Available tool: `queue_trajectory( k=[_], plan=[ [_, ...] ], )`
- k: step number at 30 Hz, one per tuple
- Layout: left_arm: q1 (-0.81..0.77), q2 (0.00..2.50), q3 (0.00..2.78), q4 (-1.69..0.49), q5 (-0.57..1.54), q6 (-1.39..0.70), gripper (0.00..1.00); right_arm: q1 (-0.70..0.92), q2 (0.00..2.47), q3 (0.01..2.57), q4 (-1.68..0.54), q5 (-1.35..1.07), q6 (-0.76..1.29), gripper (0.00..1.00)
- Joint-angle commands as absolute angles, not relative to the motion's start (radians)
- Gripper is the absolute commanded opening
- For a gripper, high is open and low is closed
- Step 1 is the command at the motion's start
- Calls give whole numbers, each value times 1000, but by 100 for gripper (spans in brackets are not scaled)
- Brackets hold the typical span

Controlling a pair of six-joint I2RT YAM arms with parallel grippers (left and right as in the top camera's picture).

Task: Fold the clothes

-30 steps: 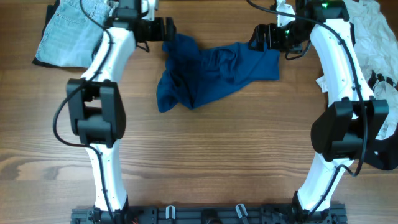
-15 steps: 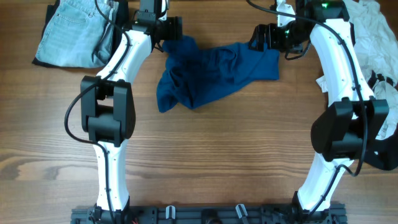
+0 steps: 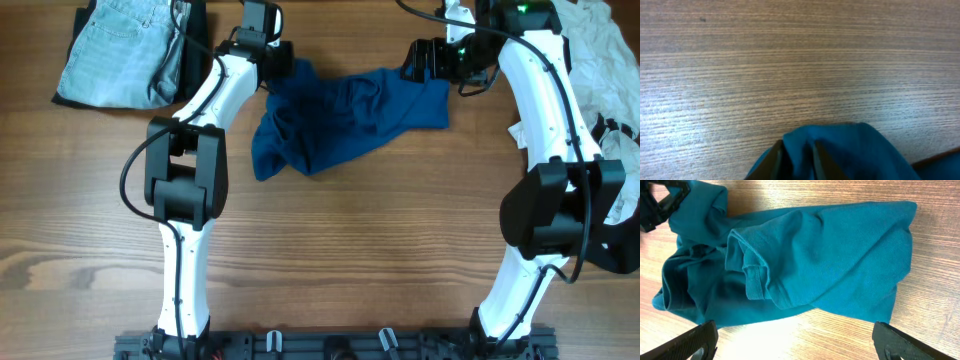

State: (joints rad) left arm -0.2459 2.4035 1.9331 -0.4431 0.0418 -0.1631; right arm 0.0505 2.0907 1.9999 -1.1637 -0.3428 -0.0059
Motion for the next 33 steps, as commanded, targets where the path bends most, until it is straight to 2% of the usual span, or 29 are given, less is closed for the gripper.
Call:
queue_trajectory(
  k=[1,9,14,26,27,28,30,33],
  plan=[
    [-243,2380,1953,-422,20,-166,4,53,2076,2017,-1153,-320,-27,100],
    [-247,2234,1953,-520,6,-166,4,53,2076,2017,-1159,-306,-27,100],
    [-279,2144,1953,-731,31,-165,4,53,2076,2017,-1160,-306,-27,100],
    [-411,2143,1950,-1193,78,-166,5,53,2076,2017,-1165,-307,-27,100],
    [-411,2143,1950,-1209,78,-166,17,53,2076,2017,-1165,-307,-27,100],
    [-410,2143,1950,-1219,78,-166,41,53,2076,2017,-1165,-307,-27,100],
    [-408,2143,1950,-1231,77,-165,77,53,2076,2017,-1169,-307,-27,100],
    [-408,2139,1951,-1234,69,-165,90,53,2076,2017,-1169,-307,-27,100]
  ],
)
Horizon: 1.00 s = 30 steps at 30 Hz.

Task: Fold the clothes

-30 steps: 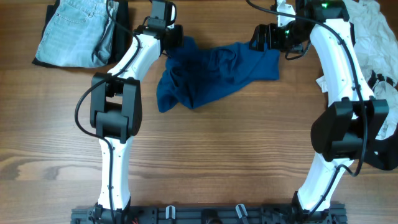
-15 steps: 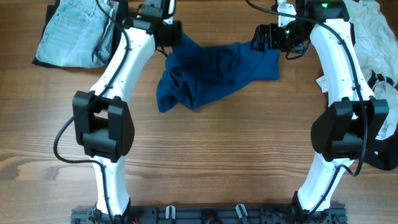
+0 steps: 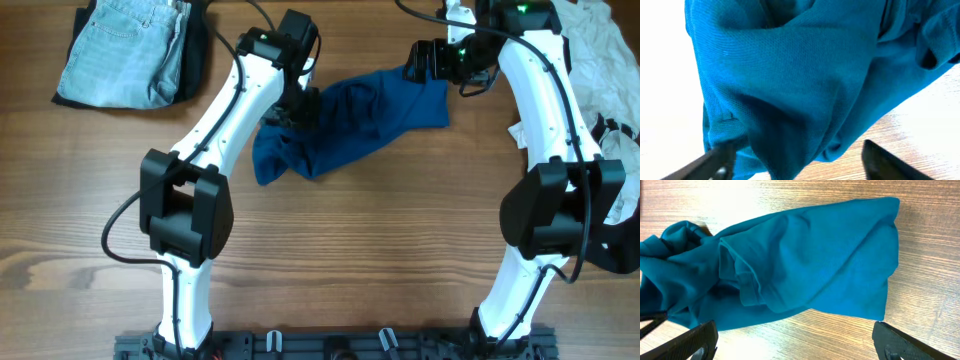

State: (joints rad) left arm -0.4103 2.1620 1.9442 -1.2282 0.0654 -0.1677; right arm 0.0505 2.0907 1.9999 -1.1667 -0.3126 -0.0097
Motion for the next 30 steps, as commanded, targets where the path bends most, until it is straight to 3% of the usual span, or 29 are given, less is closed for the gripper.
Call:
queue_trajectory(
  k=[1,6,12,21,30],
  plan=[
    [-408,2132,1951,-1242,60,-165,92,53,2076,2017,-1169,-307,-27,100],
    [-382,2024,1951,-1286,27,-245,99,53,2076,2017,-1171,-307,-52,100],
    [-316,1992,1901,-1295,17,-344,100,53,2076,2017,-1168,-307,-53,100],
    [-197,1992,1451,-839,443,-360,100,53,2076,2017,-1169,-307,-54,100],
    [-199,1993,1290,-500,484,-435,100,53,2076,2017,-1182,-307,-54,100]
  ],
)
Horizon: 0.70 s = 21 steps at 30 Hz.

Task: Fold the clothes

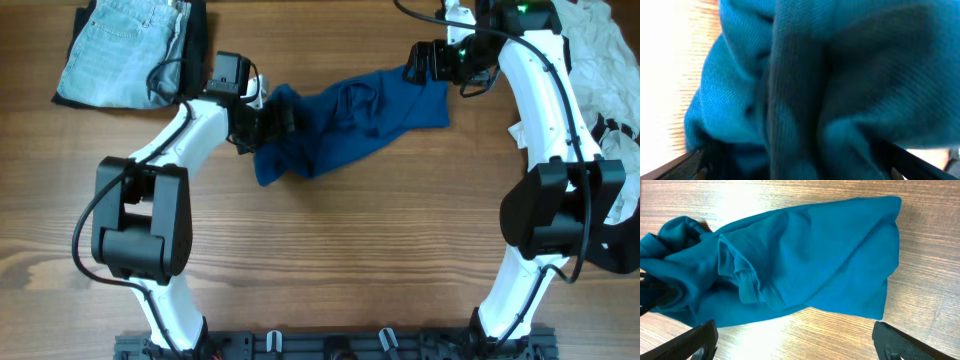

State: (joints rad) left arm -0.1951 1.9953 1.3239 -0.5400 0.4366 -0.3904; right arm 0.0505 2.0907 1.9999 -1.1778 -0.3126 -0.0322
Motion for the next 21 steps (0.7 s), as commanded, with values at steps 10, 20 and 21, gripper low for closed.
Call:
queue_trajectory(
  k=[10,20,21],
  plan=[
    [-151,1930,1290,-520,398,-433,4,54,2078,1975,-1159,-379,0,11],
    [-106,1677,1290,-771,271,-229,4,70,2080,1684,-862,-656,30,4],
    [-112,1677,1290,-799,270,-213,4,80,2080,1674,-844,-656,30,4]
  ],
)
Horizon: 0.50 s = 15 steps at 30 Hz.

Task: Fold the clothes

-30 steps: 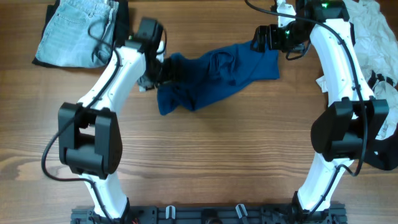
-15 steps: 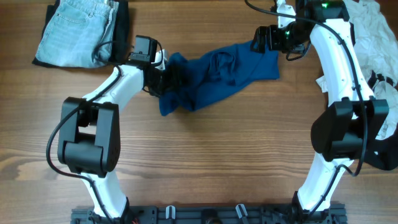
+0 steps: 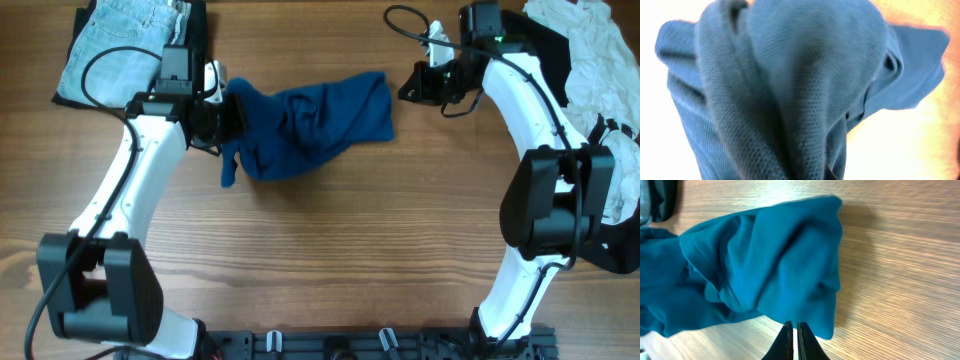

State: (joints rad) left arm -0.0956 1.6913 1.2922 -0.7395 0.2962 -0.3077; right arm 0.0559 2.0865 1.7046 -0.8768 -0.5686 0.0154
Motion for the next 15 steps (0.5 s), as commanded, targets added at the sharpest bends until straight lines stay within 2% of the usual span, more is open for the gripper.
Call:
queue_trajectory(
  k=[1,10,15],
  plan=[
    [-118,1677,1290,-821,261,-212,4,91,2080,1668,-828,-656,30,4],
    [-160,1654,1290,-847,241,-213,4,170,2170,1624,-537,-556,142,4],
    [-161,1596,1290,-847,218,-217,4,171,2273,1623,-592,-480,168,4]
  ],
)
